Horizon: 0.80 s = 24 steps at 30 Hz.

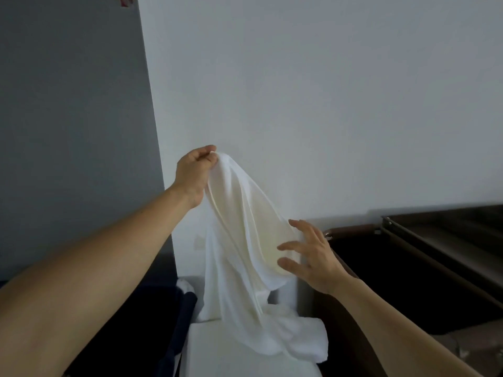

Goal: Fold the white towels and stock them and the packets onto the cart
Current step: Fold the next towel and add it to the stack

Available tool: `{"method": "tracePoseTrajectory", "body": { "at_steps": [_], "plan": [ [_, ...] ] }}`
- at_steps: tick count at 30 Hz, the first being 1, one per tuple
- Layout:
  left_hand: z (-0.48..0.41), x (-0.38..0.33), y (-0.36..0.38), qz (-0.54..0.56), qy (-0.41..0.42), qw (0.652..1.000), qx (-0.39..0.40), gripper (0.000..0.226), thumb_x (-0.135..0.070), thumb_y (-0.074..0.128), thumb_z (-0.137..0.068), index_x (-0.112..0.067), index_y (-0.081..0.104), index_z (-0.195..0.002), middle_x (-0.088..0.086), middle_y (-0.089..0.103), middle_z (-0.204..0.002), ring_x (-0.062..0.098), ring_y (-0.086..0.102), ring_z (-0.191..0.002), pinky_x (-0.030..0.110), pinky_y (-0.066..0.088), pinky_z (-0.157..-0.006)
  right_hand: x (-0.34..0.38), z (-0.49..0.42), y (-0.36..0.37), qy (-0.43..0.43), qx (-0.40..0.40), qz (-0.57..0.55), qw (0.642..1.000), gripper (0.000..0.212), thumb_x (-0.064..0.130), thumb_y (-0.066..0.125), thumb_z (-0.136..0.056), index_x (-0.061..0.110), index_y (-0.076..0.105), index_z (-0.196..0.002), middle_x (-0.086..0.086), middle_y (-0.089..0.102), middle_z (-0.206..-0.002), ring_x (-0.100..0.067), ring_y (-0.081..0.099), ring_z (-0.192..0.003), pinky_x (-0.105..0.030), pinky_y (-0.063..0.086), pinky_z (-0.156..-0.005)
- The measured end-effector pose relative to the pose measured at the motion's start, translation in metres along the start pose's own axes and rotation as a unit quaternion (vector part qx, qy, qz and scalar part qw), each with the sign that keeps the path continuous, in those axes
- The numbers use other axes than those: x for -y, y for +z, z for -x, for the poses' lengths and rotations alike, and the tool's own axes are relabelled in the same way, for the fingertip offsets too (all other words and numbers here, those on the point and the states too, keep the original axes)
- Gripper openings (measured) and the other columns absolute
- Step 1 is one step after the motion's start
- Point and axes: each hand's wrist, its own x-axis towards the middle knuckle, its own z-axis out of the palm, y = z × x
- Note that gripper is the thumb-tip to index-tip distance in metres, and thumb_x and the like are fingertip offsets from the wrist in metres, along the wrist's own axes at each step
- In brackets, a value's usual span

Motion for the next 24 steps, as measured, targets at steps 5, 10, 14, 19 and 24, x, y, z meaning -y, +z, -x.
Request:
{"method": "tracePoseTrajectory", "body": {
  "at_steps": [5, 10, 14, 19, 24],
  "plan": [
    [-0.009, 0.002, -0.016, 0.006, -0.005, 1.0, -0.025, 0.016, -0.017, 0.064, -0.093, -0.03, 0.069, -0.101, -0.004, 0.066, -0.119, 0.018, 0.06, -0.114, 0.04, 0.046, -0.107, -0.012, 0.006, 0.011, 0.001, 0.118, 0.084, 0.989, 0.047, 0.073, 0.052, -0.084, 0.044, 0.065, -0.118, 0.021, 0.009, -0.162, -0.011, 0.01, -0.148, -0.049, 0.011, -0.124],
    [-0.01, 0.007, -0.033, 0.002, -0.007, 0.999, -0.035, 0.02, -0.015, 0.062, -0.095, -0.022, 0.067, -0.113, -0.002, 0.064, -0.119, 0.019, 0.058, -0.115, 0.039, 0.046, -0.107, -0.006, -0.001, 0.01, 0.041, 0.18, 0.116, 0.976, 0.047, 0.059, 0.057, -0.093, 0.032, 0.054, -0.132, 0.016, 0.048, -0.13, -0.01, 0.05, -0.111, -0.023, 0.038, -0.096],
    [-0.003, 0.013, -0.037, 0.014, -0.011, 1.0, -0.008, 0.018, -0.017, 0.062, -0.096, -0.024, 0.068, -0.11, -0.004, 0.064, -0.116, 0.016, 0.058, -0.114, 0.033, 0.046, -0.101, 0.011, -0.003, 0.012, 0.043, 0.239, 0.079, 0.967, 0.037, 0.056, 0.049, -0.098, 0.034, 0.053, -0.127, 0.021, 0.052, -0.111, -0.01, 0.053, -0.097, -0.023, 0.037, -0.086],
    [0.004, 0.014, -0.036, 0.032, -0.005, 0.999, 0.01, 0.022, -0.015, 0.062, -0.096, -0.018, 0.067, -0.117, -0.005, 0.065, -0.113, 0.013, 0.06, -0.107, 0.03, 0.049, -0.096, 0.023, -0.016, 0.021, 0.032, 0.215, 0.145, 0.965, 0.033, 0.033, 0.031, -0.107, 0.027, 0.055, -0.13, 0.002, 0.063, -0.125, -0.022, 0.06, -0.101, -0.028, 0.044, -0.085],
    [0.001, 0.02, -0.052, 0.001, -0.002, 1.0, -0.018, 0.026, -0.016, 0.061, -0.097, -0.016, 0.066, -0.122, -0.004, 0.064, -0.119, 0.018, 0.058, -0.119, 0.037, 0.045, -0.108, 0.019, -0.021, 0.018, 0.015, 0.248, 0.218, 0.944, 0.026, 0.028, 0.038, -0.102, 0.025, 0.056, -0.121, -0.004, 0.066, -0.11, -0.022, 0.056, -0.087, -0.03, 0.04, -0.076]
  ]
}}
